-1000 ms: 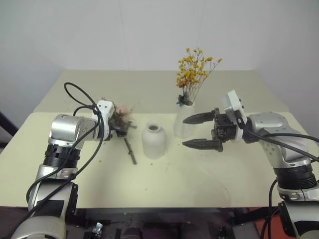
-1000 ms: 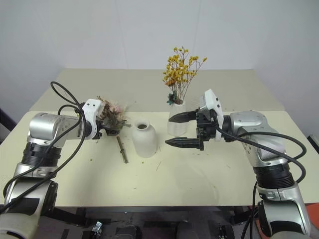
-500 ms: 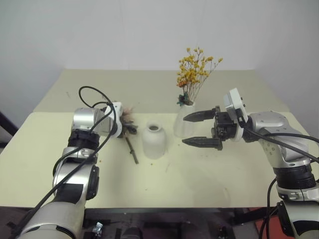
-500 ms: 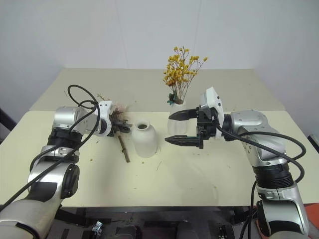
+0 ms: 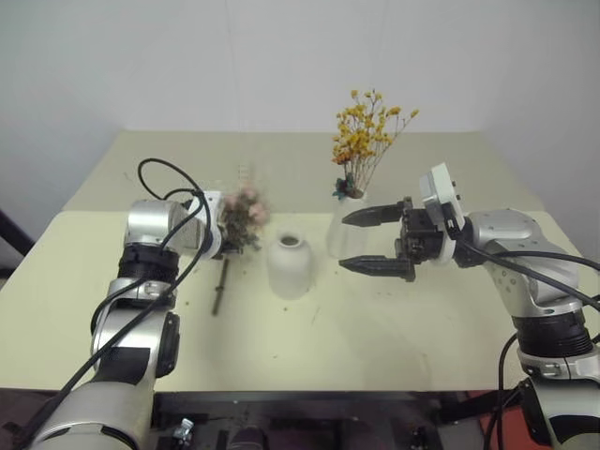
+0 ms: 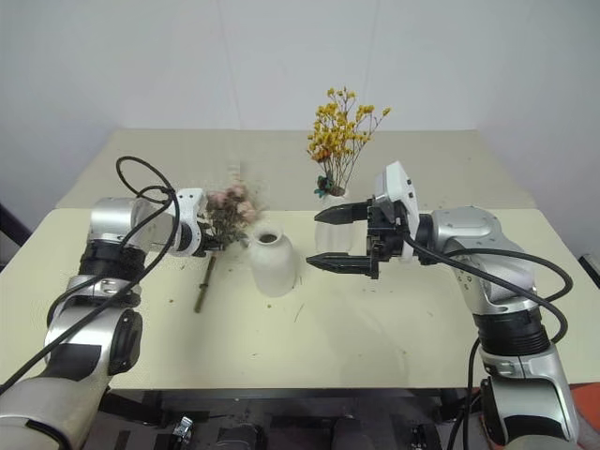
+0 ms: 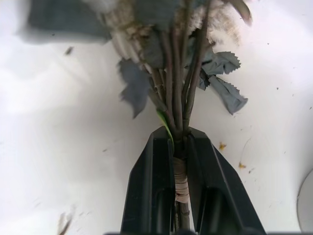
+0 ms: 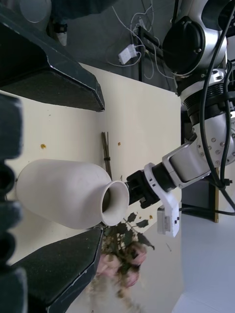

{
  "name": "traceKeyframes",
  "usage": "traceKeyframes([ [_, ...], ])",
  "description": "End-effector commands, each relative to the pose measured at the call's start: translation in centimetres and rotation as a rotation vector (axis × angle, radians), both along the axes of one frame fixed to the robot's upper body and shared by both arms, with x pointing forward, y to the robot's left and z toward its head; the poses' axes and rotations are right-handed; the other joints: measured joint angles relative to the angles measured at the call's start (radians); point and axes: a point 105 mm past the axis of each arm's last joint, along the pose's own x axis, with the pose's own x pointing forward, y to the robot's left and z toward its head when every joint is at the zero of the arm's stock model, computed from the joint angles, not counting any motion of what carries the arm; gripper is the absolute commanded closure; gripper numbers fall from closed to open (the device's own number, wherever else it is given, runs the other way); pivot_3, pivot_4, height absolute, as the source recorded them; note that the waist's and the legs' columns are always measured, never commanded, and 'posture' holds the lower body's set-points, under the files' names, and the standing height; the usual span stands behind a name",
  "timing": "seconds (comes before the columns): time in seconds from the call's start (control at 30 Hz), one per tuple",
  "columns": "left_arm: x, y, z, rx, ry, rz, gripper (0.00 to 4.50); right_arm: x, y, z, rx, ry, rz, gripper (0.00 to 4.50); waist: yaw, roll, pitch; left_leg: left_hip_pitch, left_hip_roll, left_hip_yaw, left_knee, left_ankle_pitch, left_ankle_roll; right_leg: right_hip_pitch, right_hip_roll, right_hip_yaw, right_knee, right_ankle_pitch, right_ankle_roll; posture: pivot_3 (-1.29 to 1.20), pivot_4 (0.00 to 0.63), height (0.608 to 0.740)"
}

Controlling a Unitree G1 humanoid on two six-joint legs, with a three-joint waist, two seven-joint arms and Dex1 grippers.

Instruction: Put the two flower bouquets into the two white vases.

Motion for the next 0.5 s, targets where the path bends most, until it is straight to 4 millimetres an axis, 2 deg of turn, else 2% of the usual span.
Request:
traceKeyframes([
  [0.03,-0.4,1.2,2.3,0.027,-0.083,0.012,4.38,-0.3,0.1,1.1,0.032,-0.040,0.014,0.00,0.000,0.000,0.000,0.000,0.000,0.000,0.000,0.000,0.000,0.000,0.000,0.000,0.000,0.000,0.000,0.00,0.150,0.740],
  [0.13,-0.6,2.4,6.0,0.016,-0.287,0.004,4.38,0.2,0.0,0.8,0.047,-0.034,-0.002,0.00,0.002,0.000,0.000,0.000,0.000,0.000,0.000,0.000,0.000,0.000,0.000,0.000,0.000,0.000,0.000,0.00,0.150,0.740],
  [0.23,-1.3,2.8,9.5,-0.011,-0.490,-0.053,4.38,0.4,-0.1,0.8,0.060,-0.036,-0.013,0.00,0.002,0.000,0.000,-0.001,0.000,0.000,0.000,0.000,0.000,-0.001,0.000,0.000,0.000,0.002,-0.004,0.00,0.150,0.740],
  [0.33,-3.2,2.3,13.6,-0.092,-0.733,-0.212,4.38,0.7,0.1,0.9,0.081,-0.042,-0.025,0.00,0.003,0.000,0.000,0.000,0.000,0.000,0.000,0.000,-0.001,-0.001,0.000,0.000,0.000,0.003,-0.004,0.00,0.150,0.740],
  [0.5,-5.7,1.8,16.9,-0.173,-0.945,-0.421,4.38,0.9,0.2,1.0,0.096,-0.046,-0.037,0.00,0.007,0.000,0.000,0.000,0.000,0.000,0.000,0.001,-0.001,0.000,0.000,0.000,0.000,0.002,-0.004,0.00,0.150,0.740],
])
